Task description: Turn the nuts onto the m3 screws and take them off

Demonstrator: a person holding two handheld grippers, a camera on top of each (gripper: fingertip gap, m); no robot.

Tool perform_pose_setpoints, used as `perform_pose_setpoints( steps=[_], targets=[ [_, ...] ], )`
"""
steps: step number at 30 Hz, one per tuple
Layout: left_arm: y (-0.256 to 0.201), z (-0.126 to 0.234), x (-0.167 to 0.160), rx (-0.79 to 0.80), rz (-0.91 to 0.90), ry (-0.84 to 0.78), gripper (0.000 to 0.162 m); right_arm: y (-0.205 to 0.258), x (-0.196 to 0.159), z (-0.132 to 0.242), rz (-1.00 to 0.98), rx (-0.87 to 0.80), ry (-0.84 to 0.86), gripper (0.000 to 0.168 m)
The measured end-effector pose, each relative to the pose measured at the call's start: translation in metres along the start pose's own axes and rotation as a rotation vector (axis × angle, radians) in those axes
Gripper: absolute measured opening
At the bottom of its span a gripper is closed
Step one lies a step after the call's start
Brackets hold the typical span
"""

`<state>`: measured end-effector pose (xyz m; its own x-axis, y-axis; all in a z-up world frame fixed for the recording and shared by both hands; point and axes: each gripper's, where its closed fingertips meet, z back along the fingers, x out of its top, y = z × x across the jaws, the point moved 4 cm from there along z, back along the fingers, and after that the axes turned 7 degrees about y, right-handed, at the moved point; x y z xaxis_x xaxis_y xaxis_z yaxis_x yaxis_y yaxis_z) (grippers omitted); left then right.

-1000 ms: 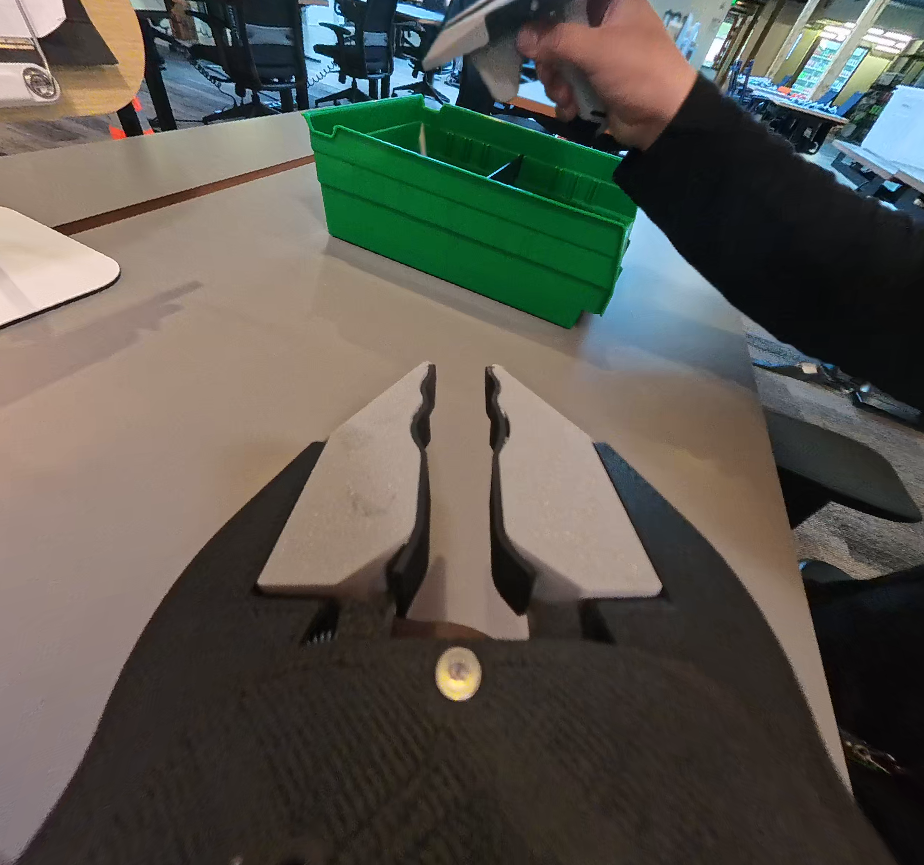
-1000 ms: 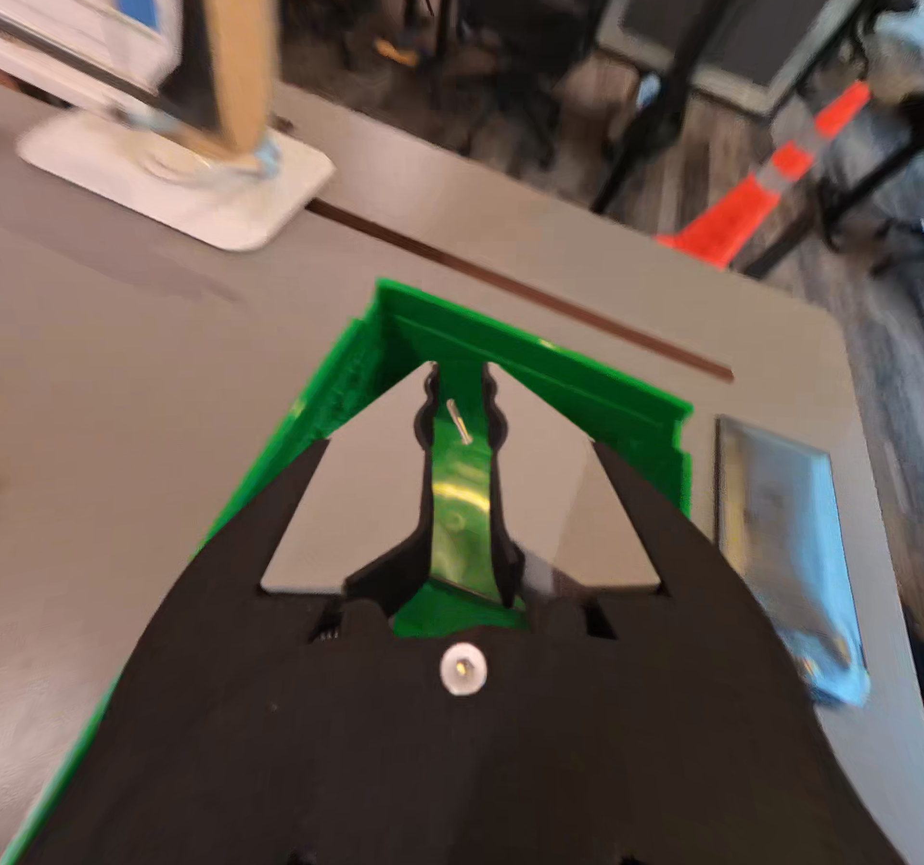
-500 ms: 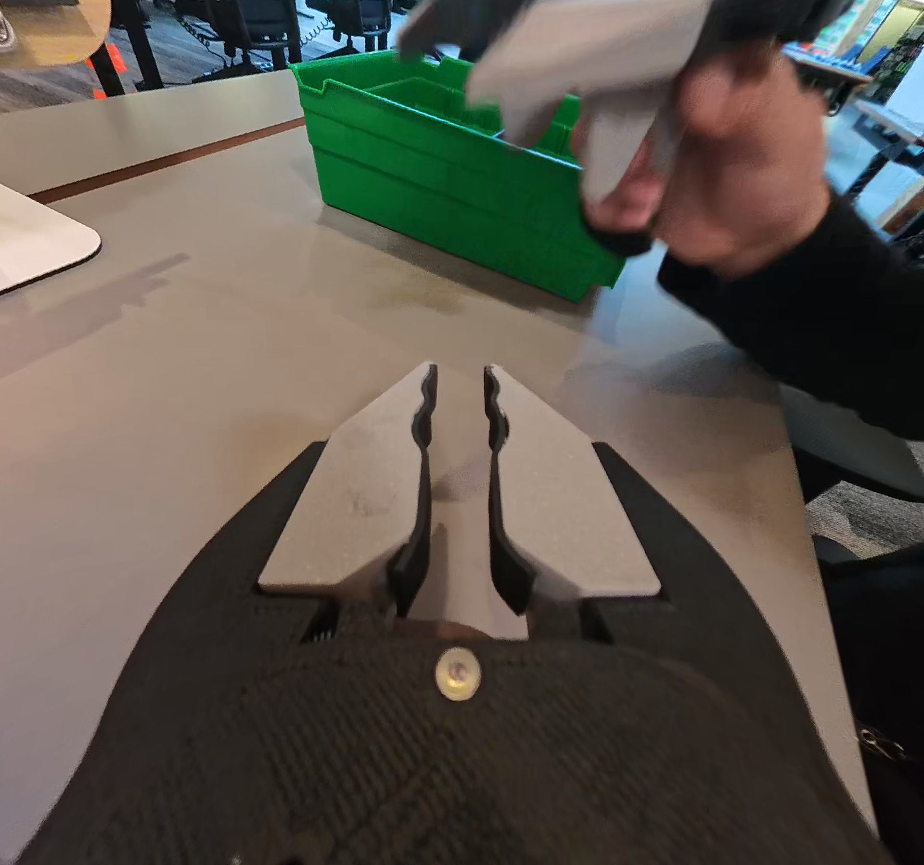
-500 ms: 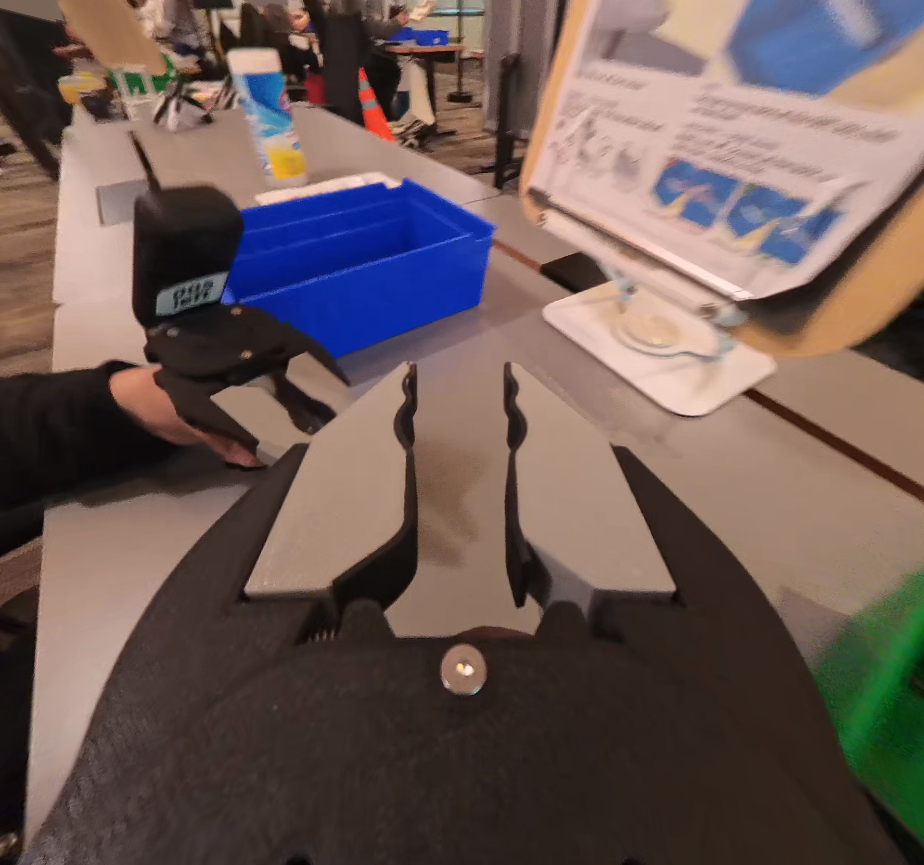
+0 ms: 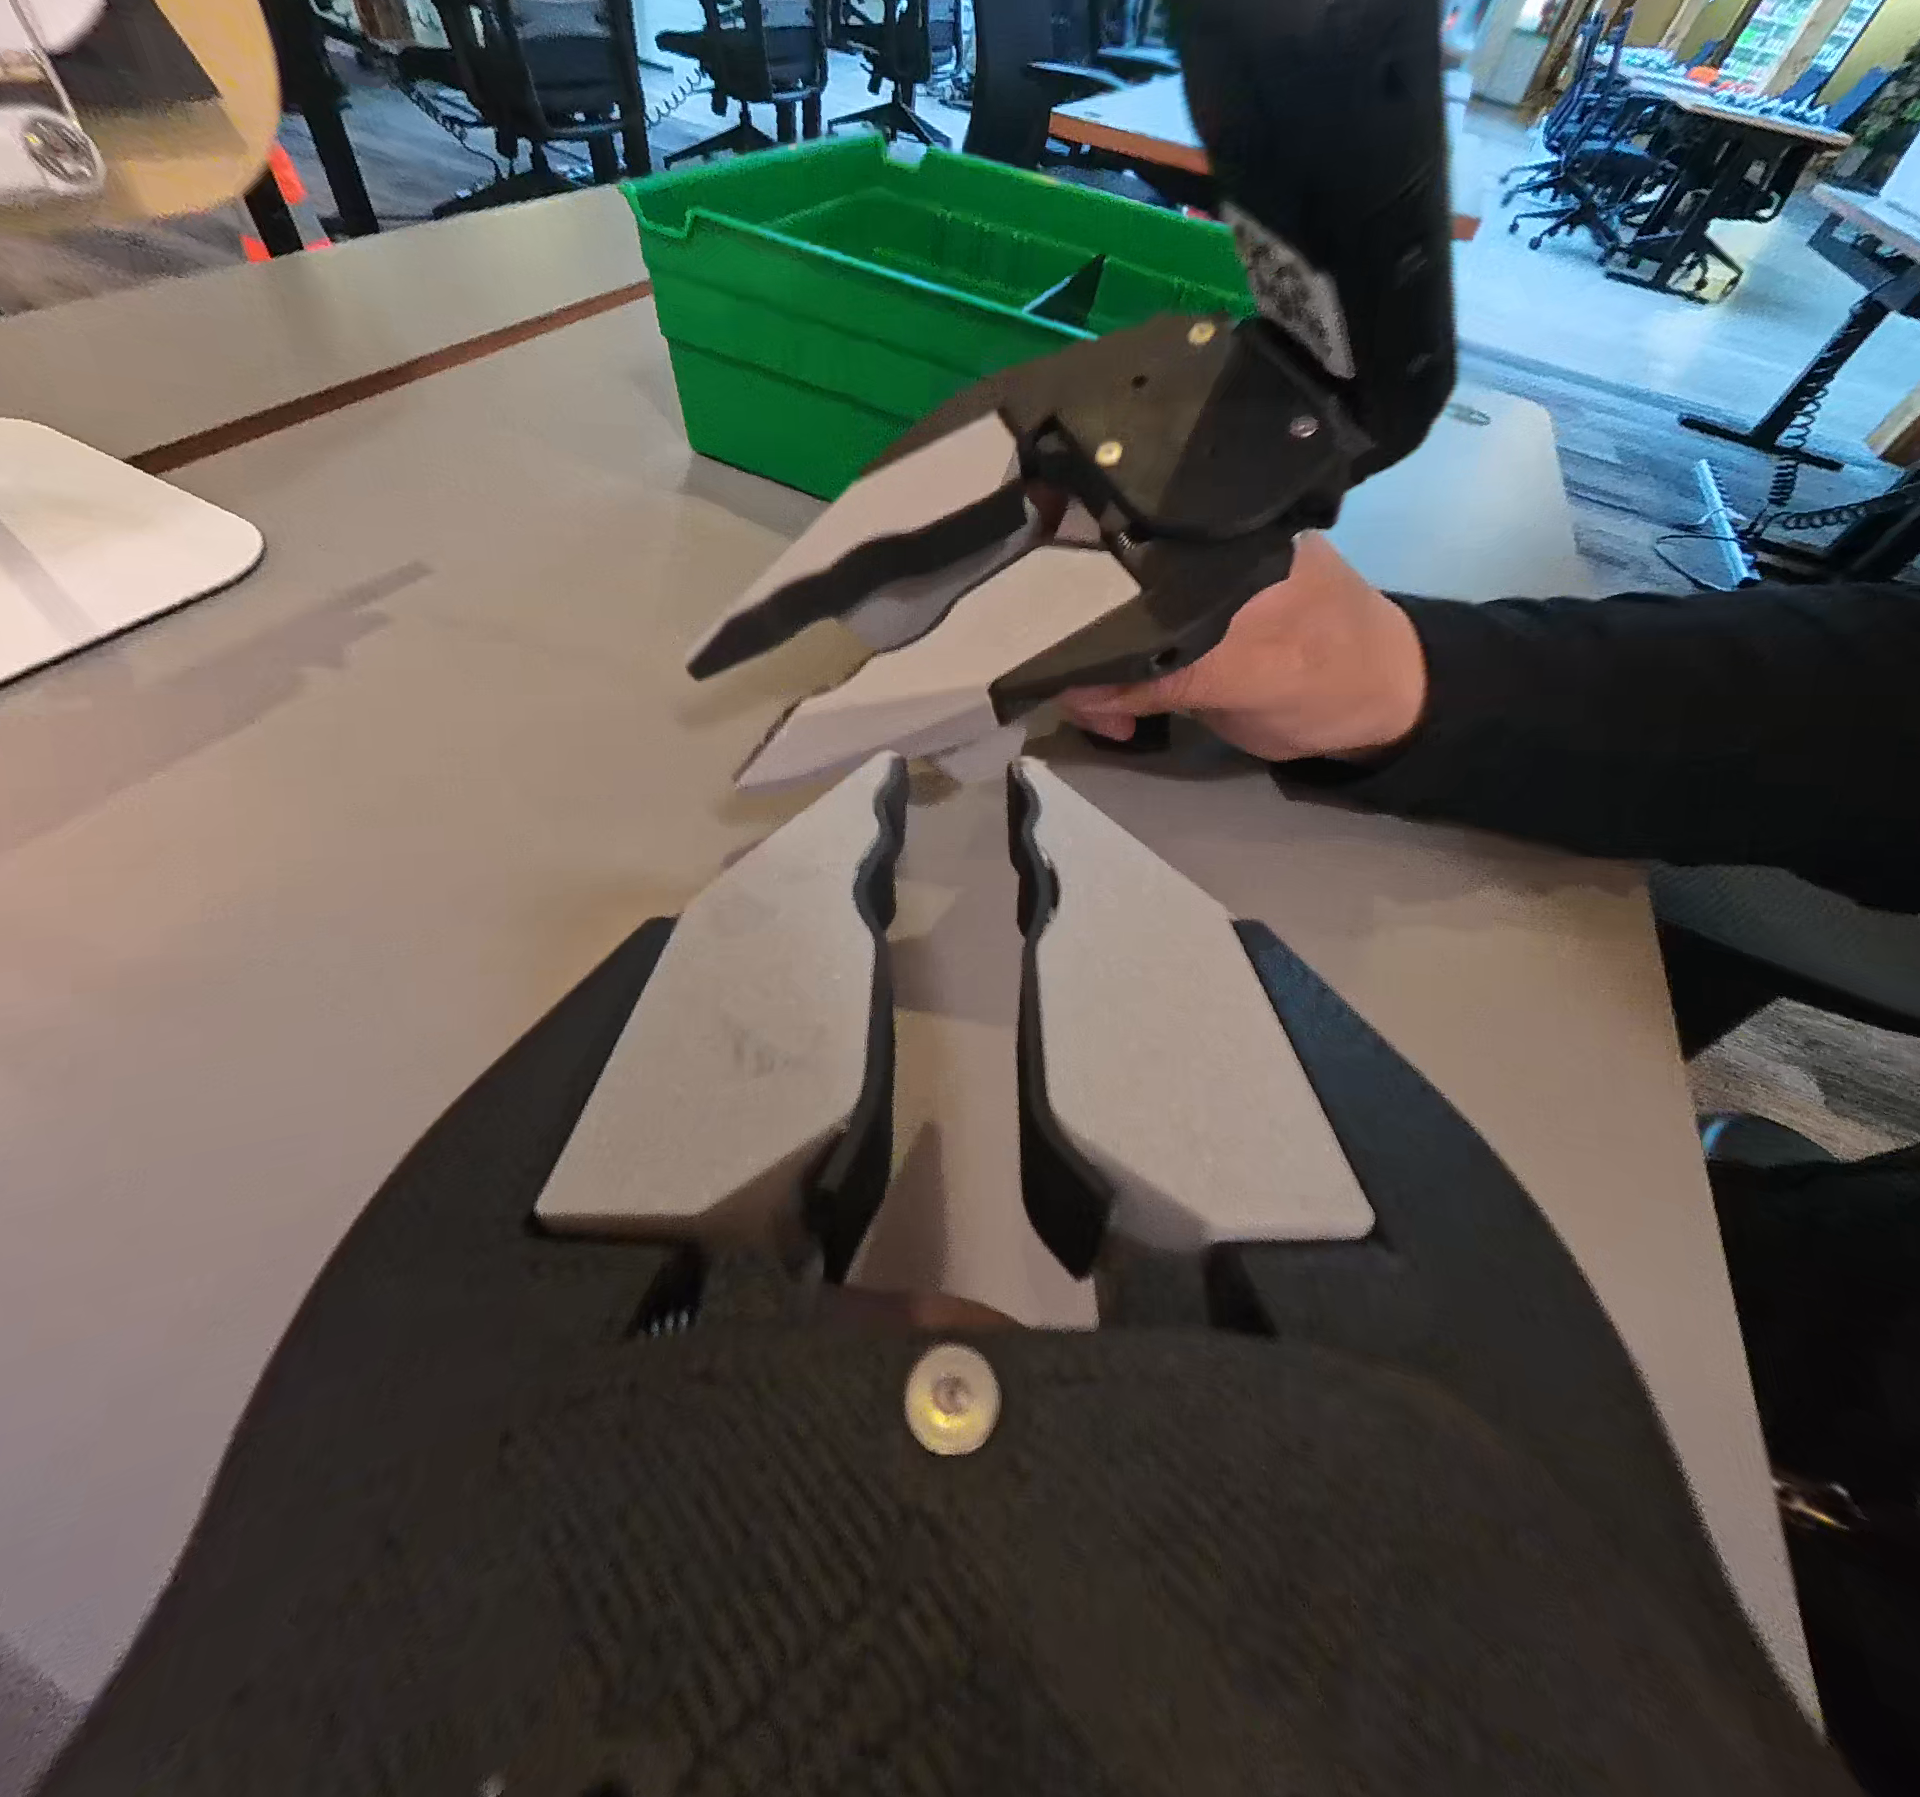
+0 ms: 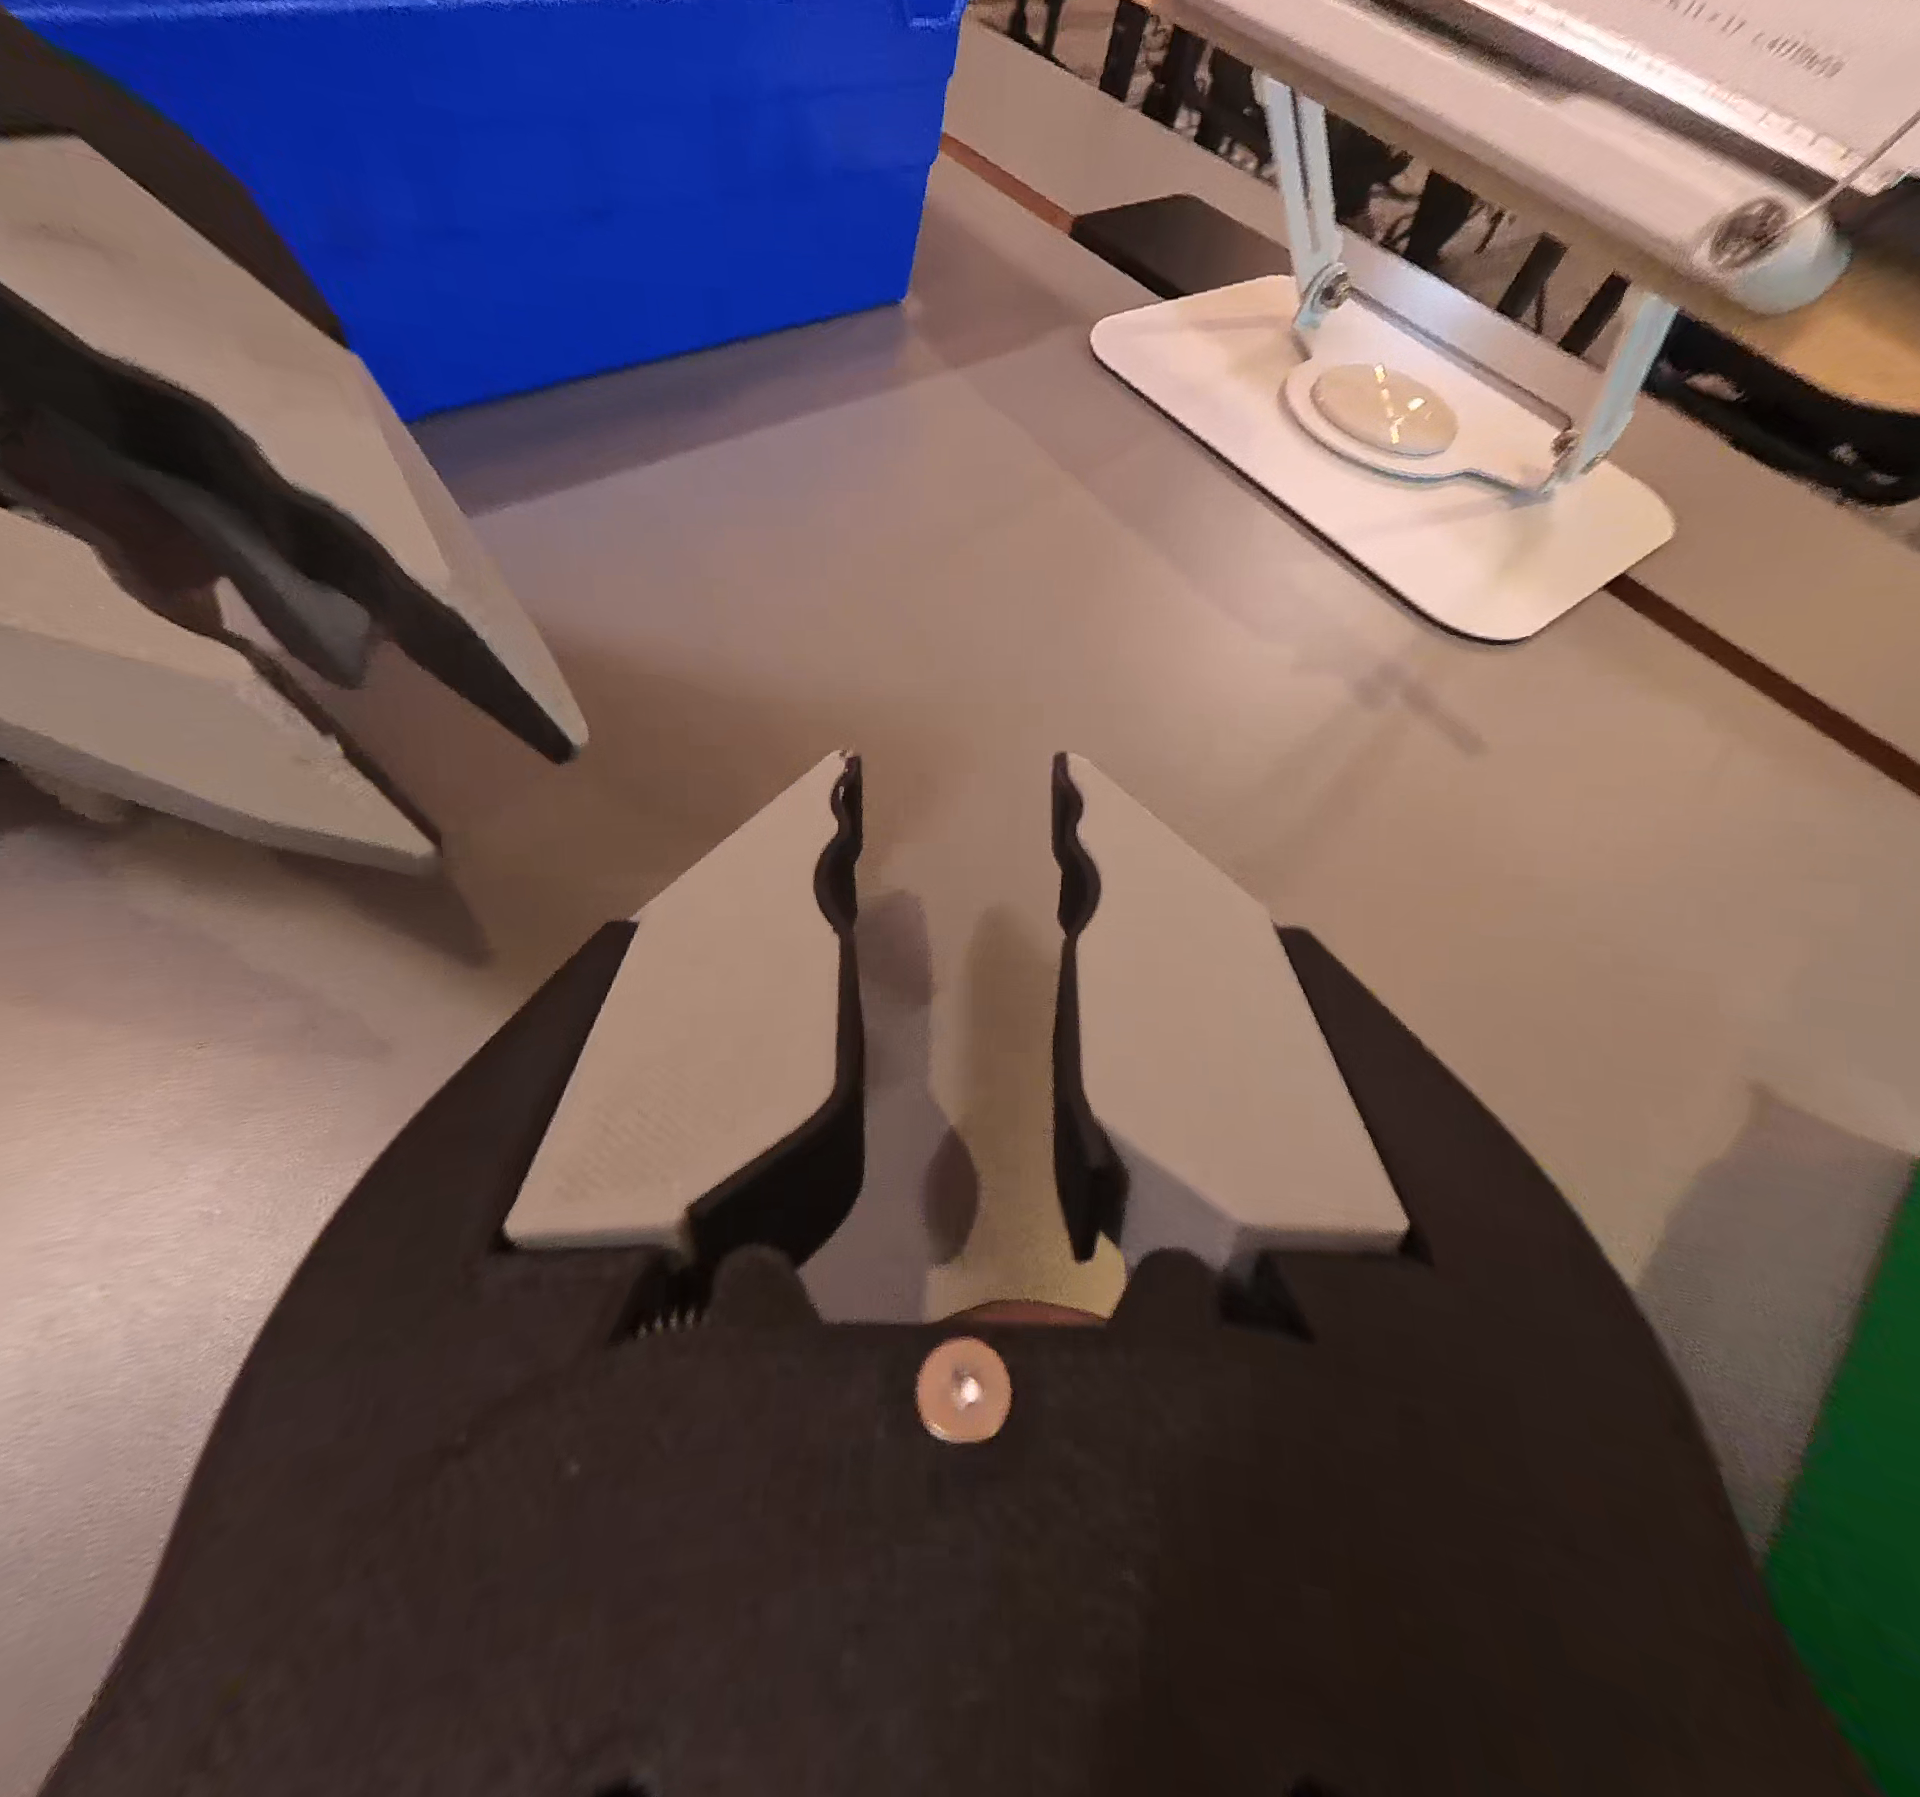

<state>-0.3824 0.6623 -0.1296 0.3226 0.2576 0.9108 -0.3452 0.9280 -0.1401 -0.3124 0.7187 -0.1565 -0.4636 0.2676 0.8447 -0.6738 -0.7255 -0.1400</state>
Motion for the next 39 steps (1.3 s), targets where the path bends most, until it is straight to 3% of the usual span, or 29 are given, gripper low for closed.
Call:
perform_pose_setpoints(
  steps=[4, 9, 13, 17, 21, 28, 32, 34, 39],
  targets=[
    [0.002, 0.027, 0.018, 0.001, 0.051, -0.107, 0.019, 0.0, -0.008, -0.006, -0.038, 0.028, 0.033, 0.034],
    [0.026, 0.112, 0.052, 0.148, 0.092, -0.3, 0.015, -0.004, -0.006, -0.001, -0.059, 0.036, 0.002, 0.034],
    [0.081, 0.176, 0.057, 0.373, 0.143, -0.25, 0.012, 0.0, -0.007, -0.004, -0.062, 0.066, 0.021, 0.034],
    [0.161, 0.21, 0.028, 0.627, 0.228, -0.047, 0.013, 0.006, -0.007, -0.006, -0.024, 0.067, 0.032, 0.033],
    [0.224, 0.214, -0.015, 0.782, 0.288, 0.211, 0.014, 0.009, -0.008, -0.007, 0.0, 0.059, 0.043, 0.034],
    [0.274, 0.202, -0.084, 0.831, 0.395, 0.61, 0.016, 0.005, -0.008, -0.006, -0.034, 0.07, 0.036, 0.034],
    [0.273, 0.192, -0.103, 0.759, 0.425, 0.69, 0.018, 0.005, -0.008, -0.006, -0.032, 0.075, 0.039, 0.033],
    [0.275, 0.191, -0.106, 0.758, 0.409, 0.702, 0.002, 0.006, -0.009, -0.006, -0.023, 0.075, 0.043, 0.034],
    [0.276, 0.193, -0.106, 0.724, 0.427, 0.7, 0.001, 0.008, -0.009, -0.006, -0.004, 0.068, 0.047, 0.033]
  ],
)
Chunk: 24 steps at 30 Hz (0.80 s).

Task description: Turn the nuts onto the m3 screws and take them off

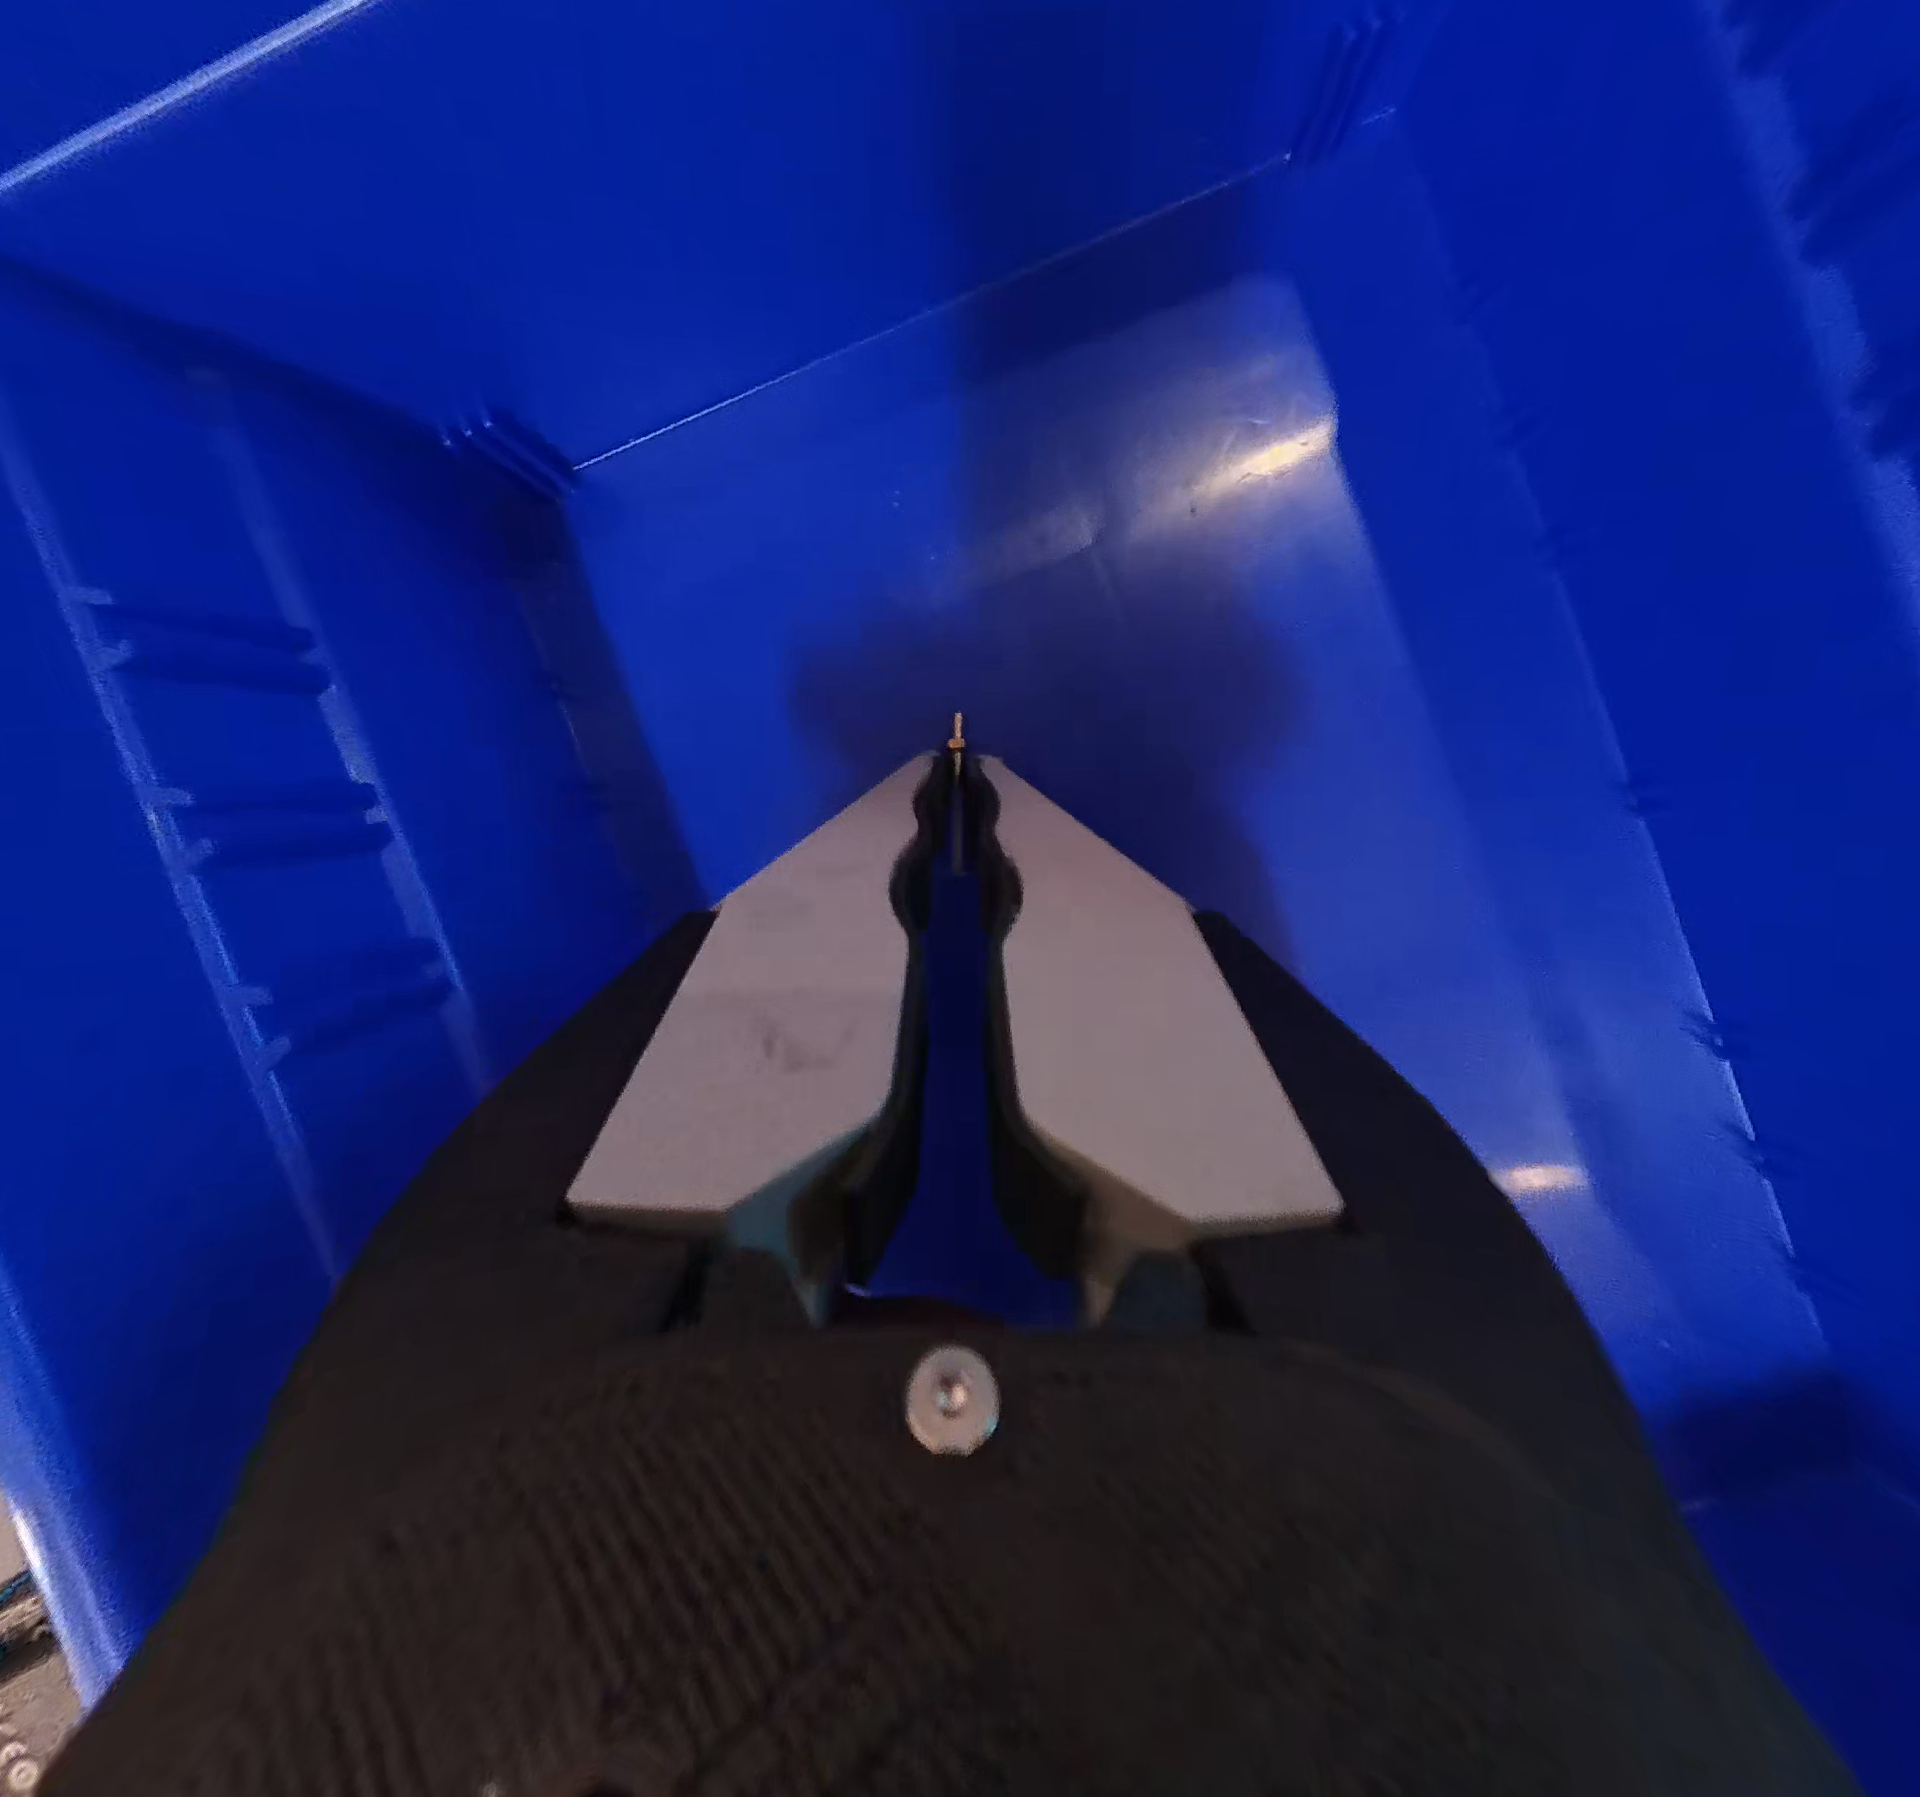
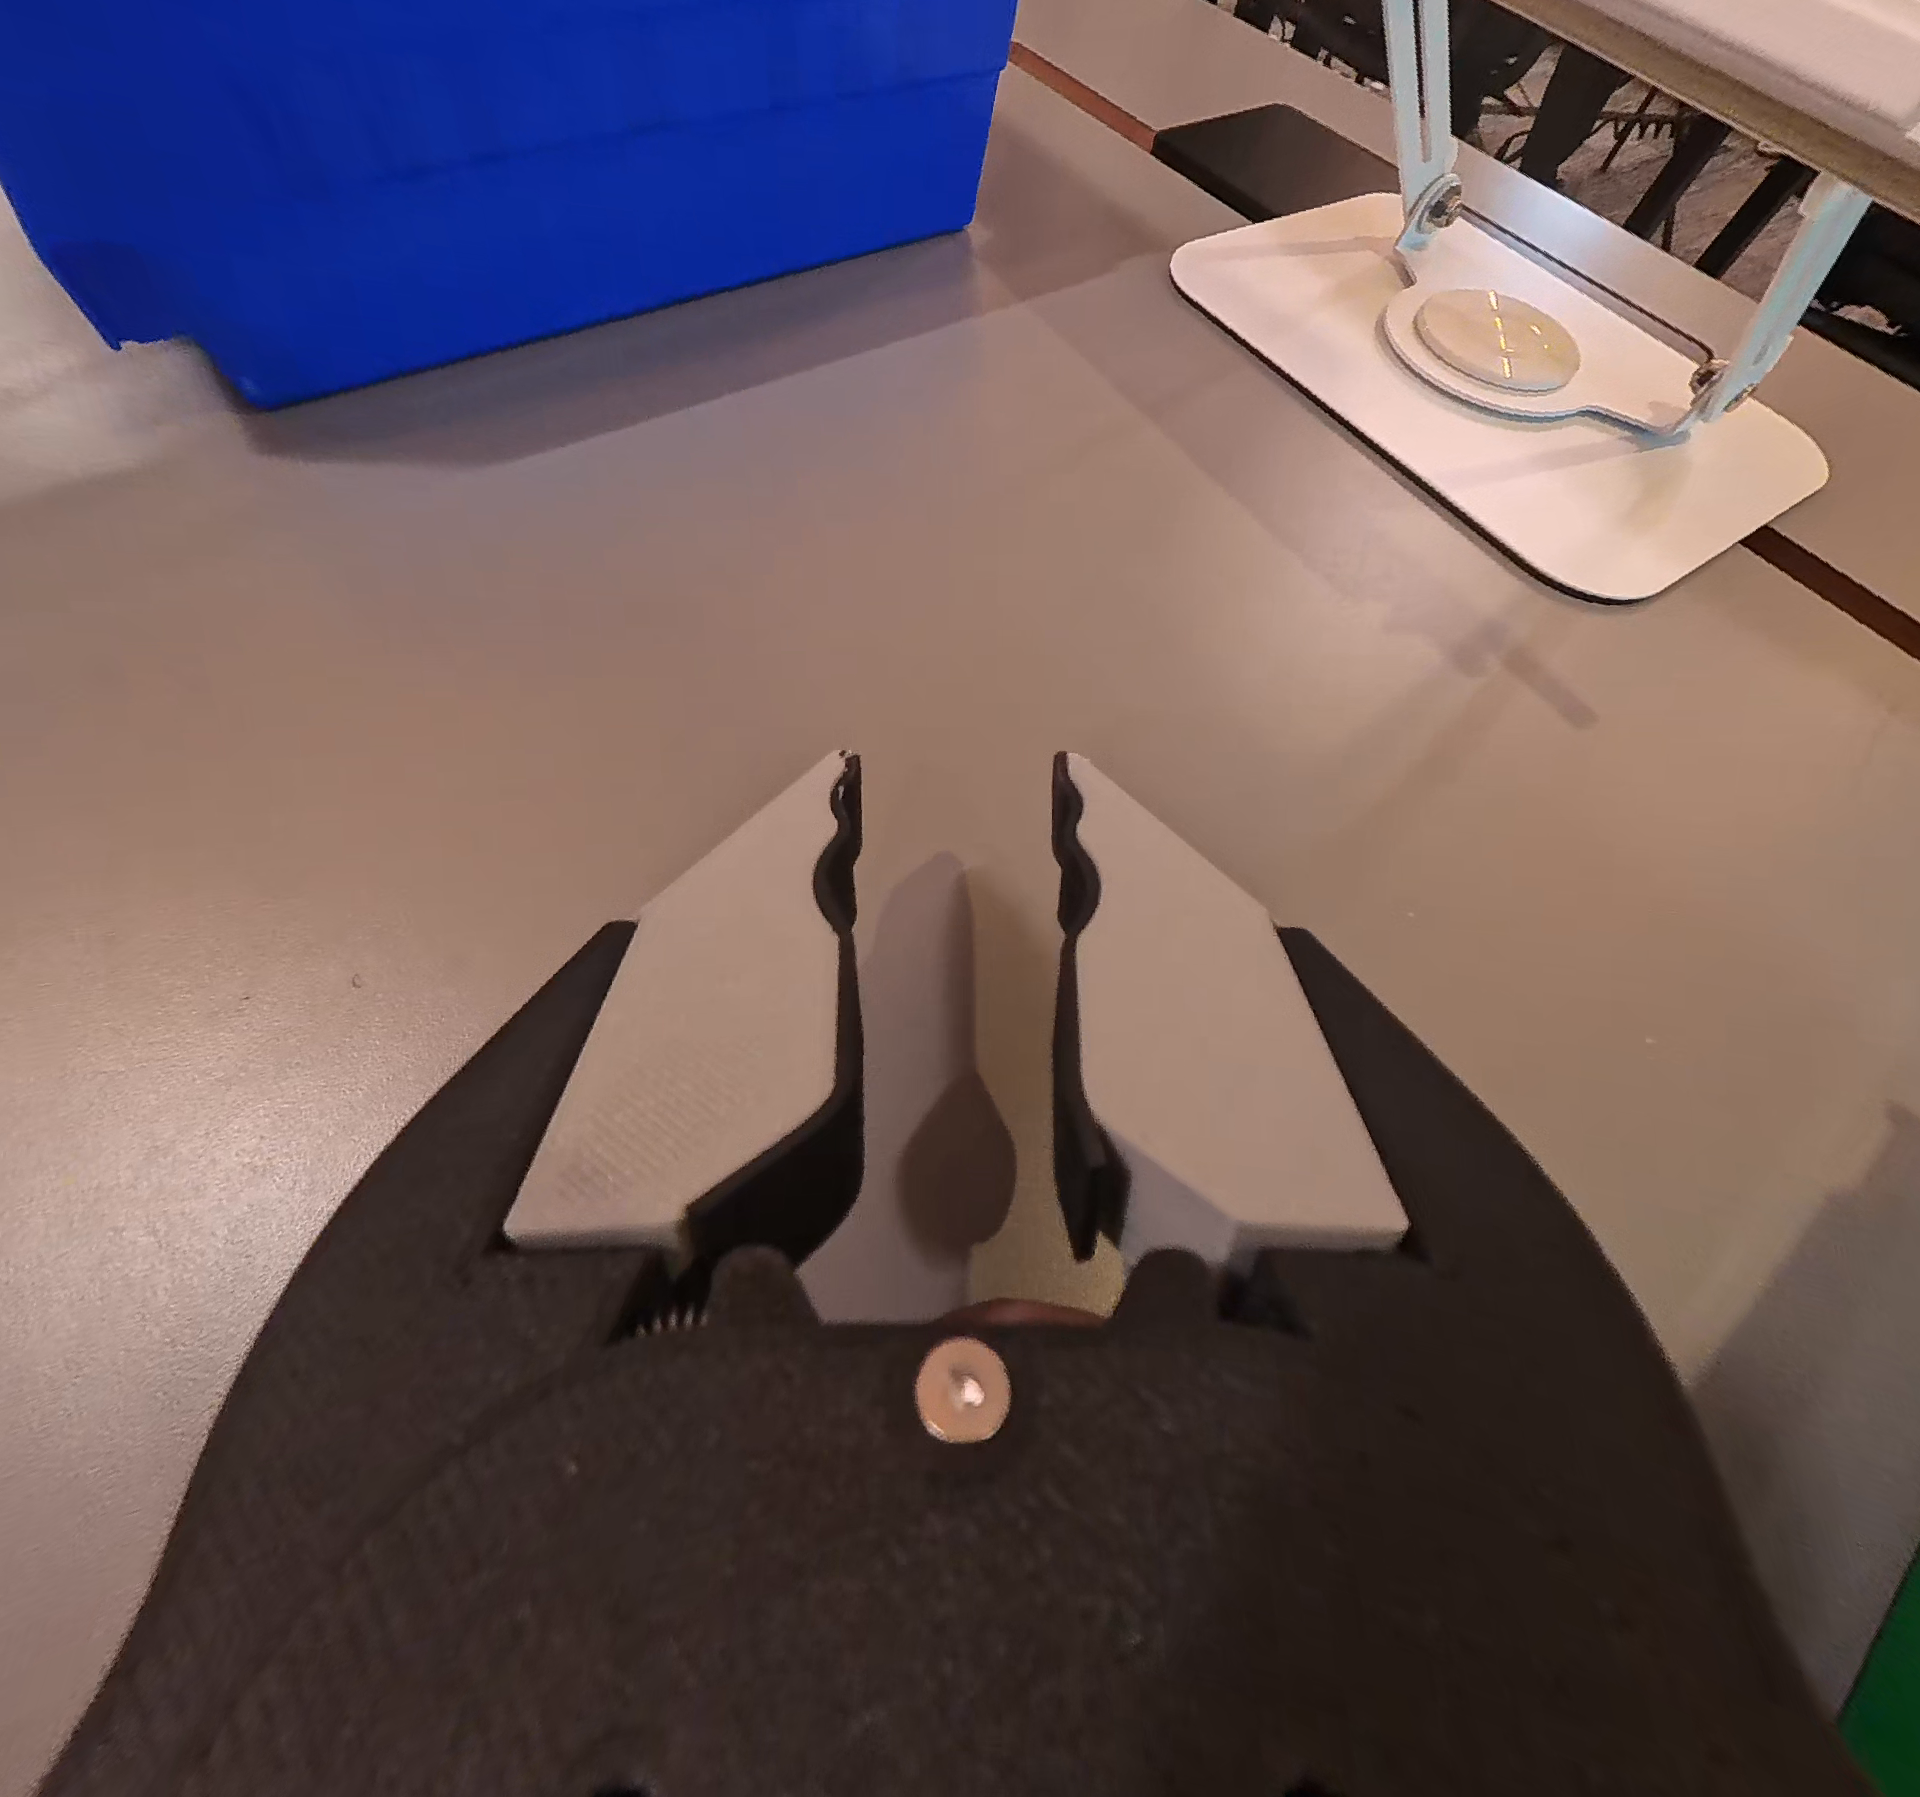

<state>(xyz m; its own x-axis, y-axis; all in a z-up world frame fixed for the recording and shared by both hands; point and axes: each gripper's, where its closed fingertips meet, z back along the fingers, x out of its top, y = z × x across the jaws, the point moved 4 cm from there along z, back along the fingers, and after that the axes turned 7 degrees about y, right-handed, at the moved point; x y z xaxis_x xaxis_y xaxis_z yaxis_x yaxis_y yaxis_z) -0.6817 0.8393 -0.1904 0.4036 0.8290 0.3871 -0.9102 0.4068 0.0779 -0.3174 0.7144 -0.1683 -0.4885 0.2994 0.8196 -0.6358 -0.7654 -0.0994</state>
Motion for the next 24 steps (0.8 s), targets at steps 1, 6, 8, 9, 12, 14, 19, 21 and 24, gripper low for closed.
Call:
perform_pose_setpoints(
  steps=[1, 6, 8, 9, 12, 14, 19, 21, 24],
  targets=[
    [0.0, 0.0, 0.0, 0.007, -0.01, 0.004, 0.001, 0.0, 0.0, 0.0, 0.0, -0.001, -0.001, 0.033],
    [-0.003, 0.023, 0.009, 0.067, -0.053, -0.105, 0.001, -0.001, 0.001, 0.002, -0.018, 0.004, -0.013, 0.033],
    [-0.011, 0.049, 0.024, 0.054, -0.052, -0.236, 0.001, -0.002, 0.001, 0.003, -0.029, 0.011, -0.02, 0.033],
    [-0.02, 0.067, 0.032, 0.03, -0.056, -0.319, 0.001, -0.002, 0.002, 0.004, -0.035, 0.016, -0.026, 0.033],
    [-0.073, 0.129, 0.056, -0.14, -0.091, -0.597, 0.001, 0.0, 0.007, 0.008, -0.053, 0.045, -0.061, 0.033],
    [-0.124, 0.166, 0.063, -0.309, -0.137, -0.769, 0.0, 0.005, 0.015, 0.014, -0.061, 0.1, -0.118, 0.033],
    [-0.249, 0.192, 0.053, -0.747, -0.21, -0.963, 0.0, 0.027, 0.041, 0.042, -0.066, 0.311, -0.31, 0.034],
    [-0.282, 0.184, 0.048, -0.875, -0.21, -0.973, 0.0, 0.031, 0.049, 0.055, -0.061, 0.357, -0.371, 0.035],
    [-0.309, 0.167, 0.046, -1.011, -0.161, -0.969, 0.0, 0.031, 0.057, 0.073, -0.053, 0.385, -0.455, 0.034]
  ],
)
